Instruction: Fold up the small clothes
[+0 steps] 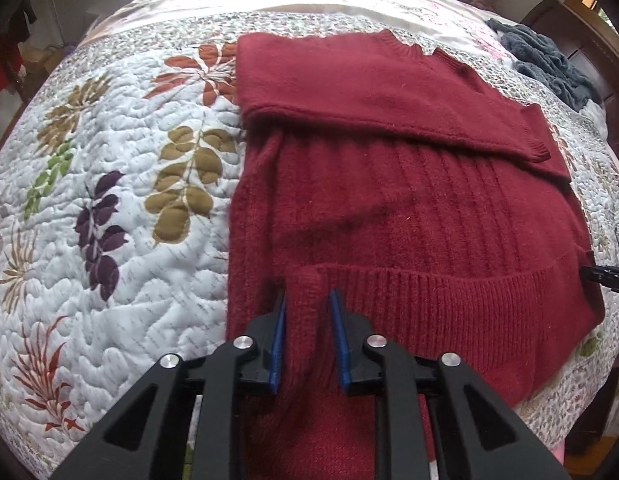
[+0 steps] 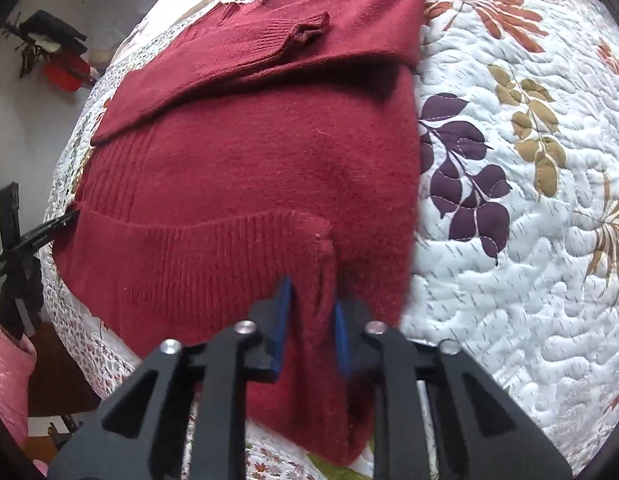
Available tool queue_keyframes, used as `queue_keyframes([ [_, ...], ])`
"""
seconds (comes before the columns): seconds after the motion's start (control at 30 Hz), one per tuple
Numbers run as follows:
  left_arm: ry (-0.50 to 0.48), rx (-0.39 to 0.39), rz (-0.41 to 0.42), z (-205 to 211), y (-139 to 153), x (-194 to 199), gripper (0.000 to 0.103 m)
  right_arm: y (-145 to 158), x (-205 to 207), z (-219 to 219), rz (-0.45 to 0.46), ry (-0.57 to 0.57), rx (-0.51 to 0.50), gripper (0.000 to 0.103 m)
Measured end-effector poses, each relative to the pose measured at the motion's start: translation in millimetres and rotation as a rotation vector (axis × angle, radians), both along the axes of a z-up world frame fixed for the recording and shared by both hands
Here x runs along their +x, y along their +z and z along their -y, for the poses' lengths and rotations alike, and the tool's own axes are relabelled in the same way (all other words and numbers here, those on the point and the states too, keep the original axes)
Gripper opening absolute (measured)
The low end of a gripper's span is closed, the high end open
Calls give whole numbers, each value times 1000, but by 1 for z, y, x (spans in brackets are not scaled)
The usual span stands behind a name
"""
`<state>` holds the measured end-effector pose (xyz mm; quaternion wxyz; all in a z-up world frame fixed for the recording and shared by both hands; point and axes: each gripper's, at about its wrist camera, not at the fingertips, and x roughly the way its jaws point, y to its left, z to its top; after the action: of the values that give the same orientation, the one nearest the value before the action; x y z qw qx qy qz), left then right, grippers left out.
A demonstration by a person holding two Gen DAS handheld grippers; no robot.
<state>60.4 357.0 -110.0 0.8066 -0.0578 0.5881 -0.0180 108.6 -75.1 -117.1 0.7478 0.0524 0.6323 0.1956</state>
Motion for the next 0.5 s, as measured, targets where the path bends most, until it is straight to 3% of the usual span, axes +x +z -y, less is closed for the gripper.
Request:
queue_keyframes([
  [0.03, 1, -4, 6, 0, 2, 0, 11, 5, -2, -2, 15, 13, -4, 6],
  [0.1, 8, -14, 26, -2, 8, -3, 8, 15, -6, -7, 48, 26, 1, 6],
  [0.27, 10, -50, 138, -6, 41, -19, 7, 46, -15, -3, 117, 19, 65, 5],
  [0.5, 25, -69, 231, -8, 73, -22, 7, 73, -10, 13, 163, -38, 157, 5],
])
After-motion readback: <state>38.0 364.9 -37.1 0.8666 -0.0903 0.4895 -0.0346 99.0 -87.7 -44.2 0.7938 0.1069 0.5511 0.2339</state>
